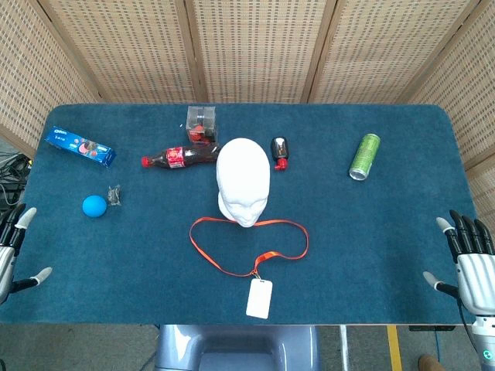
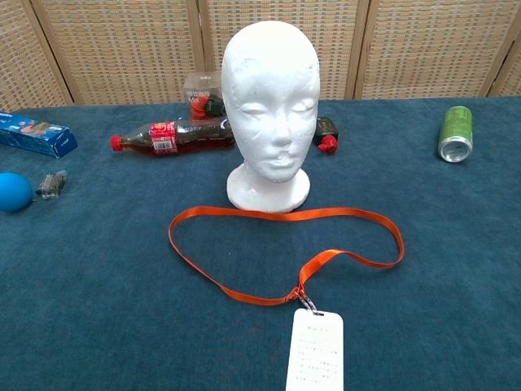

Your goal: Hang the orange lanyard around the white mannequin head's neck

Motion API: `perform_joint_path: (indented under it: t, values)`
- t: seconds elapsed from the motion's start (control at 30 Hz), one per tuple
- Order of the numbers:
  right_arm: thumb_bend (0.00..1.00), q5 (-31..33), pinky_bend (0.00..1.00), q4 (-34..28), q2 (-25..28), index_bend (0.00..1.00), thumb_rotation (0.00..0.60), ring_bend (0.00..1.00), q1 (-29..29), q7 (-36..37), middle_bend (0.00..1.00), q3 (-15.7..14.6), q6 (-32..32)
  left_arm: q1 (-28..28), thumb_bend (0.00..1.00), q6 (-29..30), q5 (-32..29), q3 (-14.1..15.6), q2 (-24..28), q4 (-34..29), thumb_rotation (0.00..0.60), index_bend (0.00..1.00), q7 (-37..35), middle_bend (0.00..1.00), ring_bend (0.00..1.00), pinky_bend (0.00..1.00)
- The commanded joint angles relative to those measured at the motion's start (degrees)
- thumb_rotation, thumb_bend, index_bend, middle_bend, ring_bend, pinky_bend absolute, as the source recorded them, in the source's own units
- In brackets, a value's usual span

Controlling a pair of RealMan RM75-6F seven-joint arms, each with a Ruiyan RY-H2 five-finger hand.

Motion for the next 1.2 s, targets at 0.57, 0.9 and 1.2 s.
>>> perform_joint_path:
  t: [0.57,0.9,1.2]
  values:
    - [0.00,2.13,0.00,-5.21,3.67,0.25,0.600,0.00,13.39,0.61,0.00,1.15,-23.19,-1.11,0.00,-2.18,-2.24,-0.74,-0.89,0.44,0.600,0.00,1.42,0.00,0.00,0.00]
    - [0.20,19.37,0.00,-3.77,-3.34,0.39,0.600,0.00,29.17,-6.26,0.00,7.63,-43.51,-3.03,0.00,-5.98,-6.67,-2.05,-2.00,1.72,0.600,0.00,2.84,0.00,0.00,0.00]
    - [0.41,39.74,0.00,6.43,-17.81,0.42,0.600,0.00,39.82,-19.04,0.00,9.06,-45.09,-4.51,0.00,-9.09,-9.68,-2.40,-3.27,3.03,0.600,0.00,4.21,0.00,0.00,0.00]
